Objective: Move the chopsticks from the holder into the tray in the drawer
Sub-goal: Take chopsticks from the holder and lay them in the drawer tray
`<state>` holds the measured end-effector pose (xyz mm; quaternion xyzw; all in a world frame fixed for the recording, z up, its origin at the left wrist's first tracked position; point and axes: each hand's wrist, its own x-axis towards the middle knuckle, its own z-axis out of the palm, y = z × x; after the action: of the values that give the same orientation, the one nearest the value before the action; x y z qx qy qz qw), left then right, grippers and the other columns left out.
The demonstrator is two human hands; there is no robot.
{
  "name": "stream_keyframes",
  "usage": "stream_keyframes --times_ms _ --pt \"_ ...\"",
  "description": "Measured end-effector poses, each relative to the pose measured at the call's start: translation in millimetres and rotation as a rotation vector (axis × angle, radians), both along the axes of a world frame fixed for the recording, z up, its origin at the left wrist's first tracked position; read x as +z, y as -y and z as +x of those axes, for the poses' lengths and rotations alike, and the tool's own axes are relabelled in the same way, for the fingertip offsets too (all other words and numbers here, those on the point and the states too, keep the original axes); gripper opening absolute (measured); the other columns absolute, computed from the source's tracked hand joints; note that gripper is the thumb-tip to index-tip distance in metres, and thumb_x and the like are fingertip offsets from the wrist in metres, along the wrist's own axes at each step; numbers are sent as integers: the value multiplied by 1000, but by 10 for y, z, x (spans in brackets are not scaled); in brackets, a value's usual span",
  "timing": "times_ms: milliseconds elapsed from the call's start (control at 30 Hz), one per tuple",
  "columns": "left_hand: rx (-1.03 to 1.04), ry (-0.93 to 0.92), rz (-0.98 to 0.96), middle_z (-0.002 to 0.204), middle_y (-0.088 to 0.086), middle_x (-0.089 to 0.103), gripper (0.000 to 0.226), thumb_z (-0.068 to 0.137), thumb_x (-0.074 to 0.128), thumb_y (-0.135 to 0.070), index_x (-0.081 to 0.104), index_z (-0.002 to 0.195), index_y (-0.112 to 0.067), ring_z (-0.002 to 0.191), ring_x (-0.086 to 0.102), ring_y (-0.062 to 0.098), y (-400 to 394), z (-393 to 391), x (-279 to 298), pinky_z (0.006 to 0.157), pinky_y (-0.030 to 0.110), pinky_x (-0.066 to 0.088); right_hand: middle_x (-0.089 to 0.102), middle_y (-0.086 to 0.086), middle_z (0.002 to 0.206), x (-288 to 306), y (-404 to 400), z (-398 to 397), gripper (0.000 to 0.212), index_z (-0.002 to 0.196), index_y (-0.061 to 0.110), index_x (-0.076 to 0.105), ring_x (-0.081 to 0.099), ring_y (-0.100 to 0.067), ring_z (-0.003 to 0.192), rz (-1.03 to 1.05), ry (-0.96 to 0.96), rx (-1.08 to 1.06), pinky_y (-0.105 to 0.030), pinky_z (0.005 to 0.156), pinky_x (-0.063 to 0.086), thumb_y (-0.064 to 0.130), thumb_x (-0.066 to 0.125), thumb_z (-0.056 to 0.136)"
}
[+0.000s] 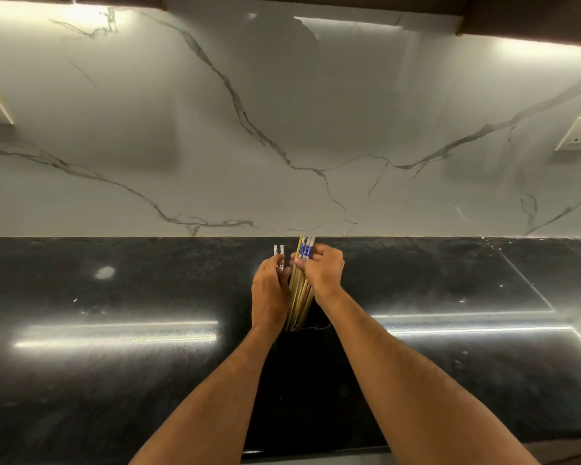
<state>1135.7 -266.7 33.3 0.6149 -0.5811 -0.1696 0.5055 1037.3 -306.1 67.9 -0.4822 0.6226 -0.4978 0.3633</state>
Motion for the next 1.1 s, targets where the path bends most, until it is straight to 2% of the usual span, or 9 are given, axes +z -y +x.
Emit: stream_keyframes --times_ms 67,200,367,500,600,767,867,1033,1100 --pt "-65 -75 12 113 8 72 29 102 58 -13 63 128 -3 102 69 13 -10 -28 93 92 27 57 79 -6 85 153 -9 -87 23 106 4 74 78 -14 73 -40 83 6 -35 73 66 -5 76 84" --pt "-215 -163 78 93 -4 74 21 102 56 -11 69 117 -4 82 69 -2 -4 -134 364 76 13 54 79 -4 86 543 -48 -248 20 106 3 74 78 -12 74 -115 165 39 -23 62 62 -4 72 88" --pt "-364 -368 162 81 8 77 18 104 53 -9 70 107 -4 75 76 21 -93 -273 725 73 35 64 79 -6 90 911 -198 -430 22 108 7 72 79 -15 79 -176 188 101 -31 72 65 -4 71 89" --pt "-371 -379 185 81 11 76 17 103 56 -10 70 106 -1 74 76 27 -357 -414 953 76 43 64 79 -9 90 1168 -461 -663 22 108 6 68 79 -19 80 -168 214 175 -35 73 65 -5 70 90" --pt "-346 -371 231 84 14 76 18 102 56 -9 69 110 1 78 76 28 -601 -535 1039 80 44 64 78 -12 86 1324 -643 -819 14 100 7 67 79 -24 80 -140 185 248 -39 77 65 -2 72 90" --pt "-330 -316 289 89 11 77 18 102 56 -10 68 114 -4 82 77 23 -976 -692 1152 79 36 64 78 -15 82 1552 -881 -1074 1 88 3 74 79 -26 78 -114 73 264 -44 80 65 1 74 88" --pt "-344 -281 298 90 11 77 18 102 56 -11 67 114 -5 83 77 24 -1132 -736 1217 79 35 64 77 -15 83 1666 -993 -1206 3 83 2 76 78 -29 80 -135 19 241 -39 76 65 1 79 84" --pt "-361 -220 323 89 13 77 16 100 59 -9 70 111 -3 83 77 27 -1289 -733 1256 82 40 64 75 -15 88 1937 -1098 -1404 9 77 6 74 69 -21 77 -210 152 102 -35 72 62 7 80 83" --pt "-326 -226 321 86 13 77 16 100 60 -9 71 110 -2 76 76 23 -1324 -728 1253 78 38 64 71 -14 78 2055 -1133 -1497 9 77 5 74 61 -17 67 -284 195 38 -31 62 55 9 81 83"
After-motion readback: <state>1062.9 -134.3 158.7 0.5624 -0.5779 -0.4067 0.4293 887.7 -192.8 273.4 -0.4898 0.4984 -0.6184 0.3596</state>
